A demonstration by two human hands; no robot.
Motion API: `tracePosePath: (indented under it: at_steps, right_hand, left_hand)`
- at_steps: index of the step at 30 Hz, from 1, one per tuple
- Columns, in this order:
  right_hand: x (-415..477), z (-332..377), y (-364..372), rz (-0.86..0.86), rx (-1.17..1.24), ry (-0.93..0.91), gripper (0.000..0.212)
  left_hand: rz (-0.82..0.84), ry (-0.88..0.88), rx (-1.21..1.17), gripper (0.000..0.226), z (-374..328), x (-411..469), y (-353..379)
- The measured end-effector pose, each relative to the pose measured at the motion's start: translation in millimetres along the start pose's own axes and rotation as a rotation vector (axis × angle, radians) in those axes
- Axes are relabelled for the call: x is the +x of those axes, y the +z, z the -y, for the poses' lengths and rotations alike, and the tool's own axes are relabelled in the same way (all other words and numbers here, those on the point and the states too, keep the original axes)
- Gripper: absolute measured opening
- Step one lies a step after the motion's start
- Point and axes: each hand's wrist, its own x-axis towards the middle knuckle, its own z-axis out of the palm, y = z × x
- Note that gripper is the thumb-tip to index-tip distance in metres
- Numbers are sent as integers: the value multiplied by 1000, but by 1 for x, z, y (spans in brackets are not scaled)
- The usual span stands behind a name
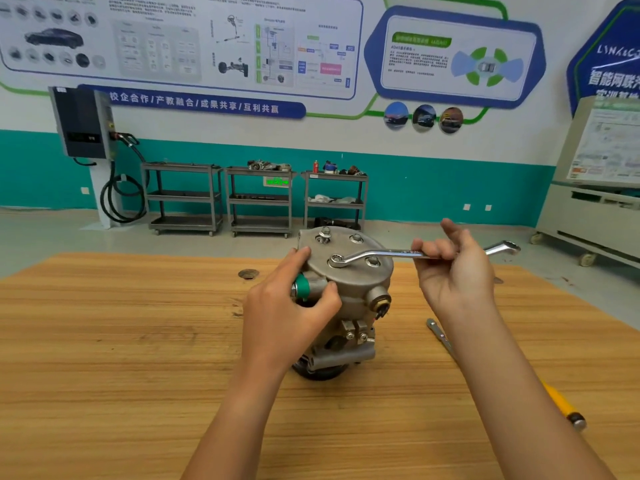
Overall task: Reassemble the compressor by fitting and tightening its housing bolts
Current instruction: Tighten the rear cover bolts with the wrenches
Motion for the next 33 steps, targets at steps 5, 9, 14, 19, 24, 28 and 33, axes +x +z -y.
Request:
tracePosePath:
  at_steps: [5,9,14,19,24,28,33]
  right_hand:
    - [25,-9,20,-6,131,212,39]
    - [39,-19,32,40,32,269,39]
    - [23,-18,29,6,-13,132,39]
    - [-33,-16,-8,117,-128,-189,28]
    - [-30,-1,-3,72,-516,-176,31]
    - [-13,6,6,83,-569,-80,36]
    - [4,-5,6,53,-501,-53,31]
  left_hand:
    - [-19,-30,-49,52,7,3,-3]
    - [-19,-72,-126,51,13,3,-8]
    - [-46,-94,-121,54,12,-1,-6]
    - [-80,-128,-139,55,11,-6,-6]
    - [-85,-145,-159,55,11,-7,-7]
    - [-84,-134,-139,57,10,-8,-7]
    - [-75,-147,-164,58,11,-5,-5]
